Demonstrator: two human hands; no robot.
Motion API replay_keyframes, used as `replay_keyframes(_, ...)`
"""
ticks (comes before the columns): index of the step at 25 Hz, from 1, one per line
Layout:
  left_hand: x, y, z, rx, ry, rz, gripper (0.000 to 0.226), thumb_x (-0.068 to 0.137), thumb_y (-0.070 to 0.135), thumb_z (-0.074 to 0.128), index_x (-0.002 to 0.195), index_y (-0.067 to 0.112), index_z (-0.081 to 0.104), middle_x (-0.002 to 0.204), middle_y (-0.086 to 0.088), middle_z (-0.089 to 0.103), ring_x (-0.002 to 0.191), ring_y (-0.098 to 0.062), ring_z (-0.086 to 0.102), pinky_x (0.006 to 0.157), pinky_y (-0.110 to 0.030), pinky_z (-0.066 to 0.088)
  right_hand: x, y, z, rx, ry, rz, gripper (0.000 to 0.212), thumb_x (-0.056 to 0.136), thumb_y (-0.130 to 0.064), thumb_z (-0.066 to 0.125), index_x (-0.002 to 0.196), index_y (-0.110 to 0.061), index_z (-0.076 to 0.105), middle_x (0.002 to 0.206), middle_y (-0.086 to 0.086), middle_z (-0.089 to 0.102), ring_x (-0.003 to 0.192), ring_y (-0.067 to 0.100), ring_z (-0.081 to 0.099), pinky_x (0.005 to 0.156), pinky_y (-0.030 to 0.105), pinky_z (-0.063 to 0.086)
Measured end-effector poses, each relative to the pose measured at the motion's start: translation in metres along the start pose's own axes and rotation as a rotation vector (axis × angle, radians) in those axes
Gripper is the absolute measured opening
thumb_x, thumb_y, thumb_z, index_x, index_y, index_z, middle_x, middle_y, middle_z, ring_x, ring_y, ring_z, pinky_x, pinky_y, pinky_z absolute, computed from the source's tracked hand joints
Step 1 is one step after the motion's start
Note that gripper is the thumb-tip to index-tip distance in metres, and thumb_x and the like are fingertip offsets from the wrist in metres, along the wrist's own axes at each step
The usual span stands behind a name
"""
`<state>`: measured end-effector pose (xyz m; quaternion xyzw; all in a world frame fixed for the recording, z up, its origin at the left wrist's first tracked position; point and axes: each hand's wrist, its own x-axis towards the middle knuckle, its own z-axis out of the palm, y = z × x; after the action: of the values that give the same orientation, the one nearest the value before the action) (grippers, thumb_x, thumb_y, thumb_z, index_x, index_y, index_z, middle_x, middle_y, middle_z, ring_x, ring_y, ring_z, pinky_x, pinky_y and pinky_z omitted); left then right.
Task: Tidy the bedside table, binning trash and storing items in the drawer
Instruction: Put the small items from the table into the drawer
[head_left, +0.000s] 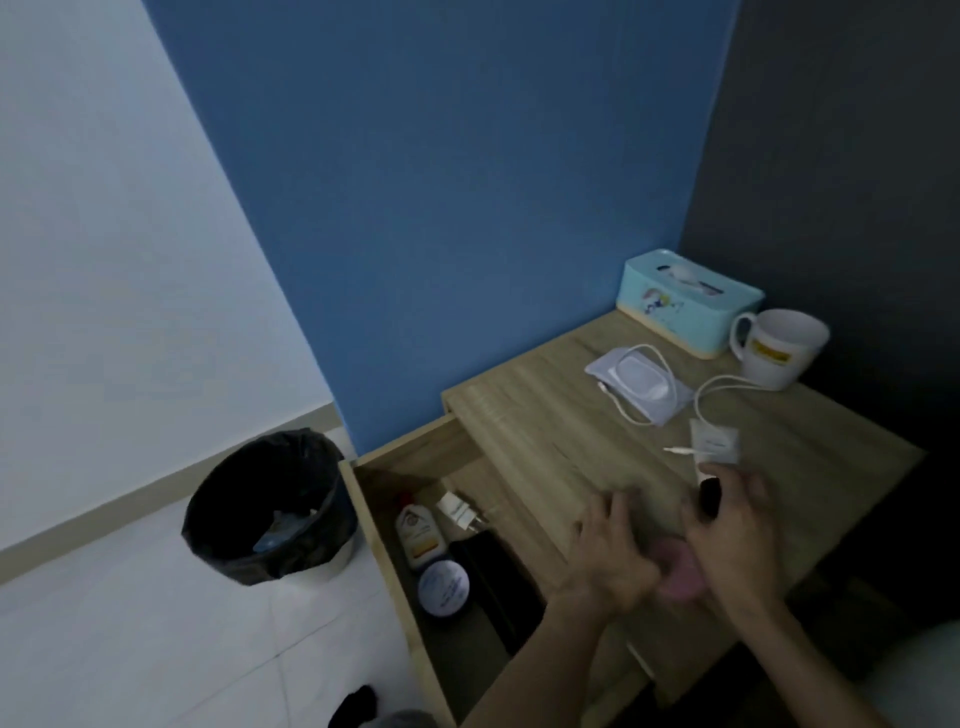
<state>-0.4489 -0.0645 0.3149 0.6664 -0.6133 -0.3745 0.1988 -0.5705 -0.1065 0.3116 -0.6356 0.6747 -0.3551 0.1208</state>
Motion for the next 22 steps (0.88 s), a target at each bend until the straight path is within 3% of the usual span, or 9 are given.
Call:
replay_keyframes(2,0.002,0.008,0.015,0.178,-0.091,0.043,0.082,0.072,0.043,0.066,0.141,0.025,0.028,0.143,-0.009,0.031,0.135,-0.029,0.028,0.113,-0.040,0.020,0.010,0.011,-0.003,-0.042,-0.075,0.147,0.052,0.071,-0.014,0.074,0.117,-0.001,0.054,0.114,0.028,0.050,0.101,0.043,0.052,0.078,0.041,0.045)
replay_keyframes(4,0.004,0.008,0.024,0.309,-0.116,0.091,0.083,0.069,0.046,0.072,0.139,0.027,0.030,0.140,-0.012,0.032,0.134,-0.031,0.025,0.113,-0.045,0.019,0.017,0.015,0.001,-0.066,-0.117,0.244,0.059,0.072,-0.024,0.074,0.120,-0.003,0.048,0.113,0.028,0.050,0.100,0.042,0.052,0.070,0.038,0.041)
replay_keyframes(7,0.004,0.006,0.026,0.398,-0.091,0.148,0.073,0.072,0.041,0.072,0.135,0.027,0.036,0.135,-0.013,0.038,0.128,-0.033,0.034,0.104,-0.044,0.028,0.025,0.016,0.001,-0.037,-0.110,0.315,0.053,0.074,-0.019,0.071,0.118,-0.003,0.047,0.109,0.029,0.054,0.096,0.041,0.055,0.063,0.032,0.034)
replay_keyframes(11,0.002,-0.001,0.015,0.332,-0.009,0.109,0.059,0.076,0.032,0.067,0.127,0.016,0.043,0.131,-0.010,0.041,0.123,-0.032,0.039,0.100,-0.039,0.035,0.014,0.012,0.001,0.042,-0.060,0.338,0.044,0.070,-0.011,0.071,0.109,-0.003,0.051,0.102,0.027,0.060,0.088,0.041,0.060,0.062,0.032,0.037)
replay_keyframes(16,-0.014,-0.024,-0.005,0.265,0.090,-0.005,0.061,0.078,0.036,0.064,0.132,0.019,0.040,0.133,-0.008,0.035,0.125,-0.028,0.035,0.103,-0.037,0.037,-0.004,-0.002,0.018,-0.046,-0.095,0.345,0.053,0.069,-0.039,0.075,0.099,-0.001,0.052,0.094,0.024,0.062,0.082,0.037,0.062,0.058,0.032,0.039)
replay_keyframes(19,-0.023,-0.041,-0.015,0.151,0.180,-0.106,0.064,0.077,0.040,0.066,0.132,0.024,0.037,0.137,-0.004,0.032,0.127,-0.024,0.037,0.102,-0.037,0.040,-0.007,-0.008,0.022,0.029,-0.136,0.374,0.051,0.068,-0.031,0.077,0.098,0.004,0.055,0.094,0.028,0.064,0.083,0.039,0.063,0.065,0.039,0.048)
replay_keyframes(22,-0.036,-0.060,-0.025,0.081,0.263,-0.223,0.066,0.076,0.041,0.068,0.131,0.026,0.035,0.139,-0.001,0.031,0.128,-0.021,0.036,0.105,-0.037,0.038,-0.034,-0.025,0.023,0.173,-0.203,0.331,0.045,0.068,-0.023,0.077,0.102,-0.001,0.059,0.096,0.027,0.065,0.086,0.039,0.062,0.066,0.037,0.045)
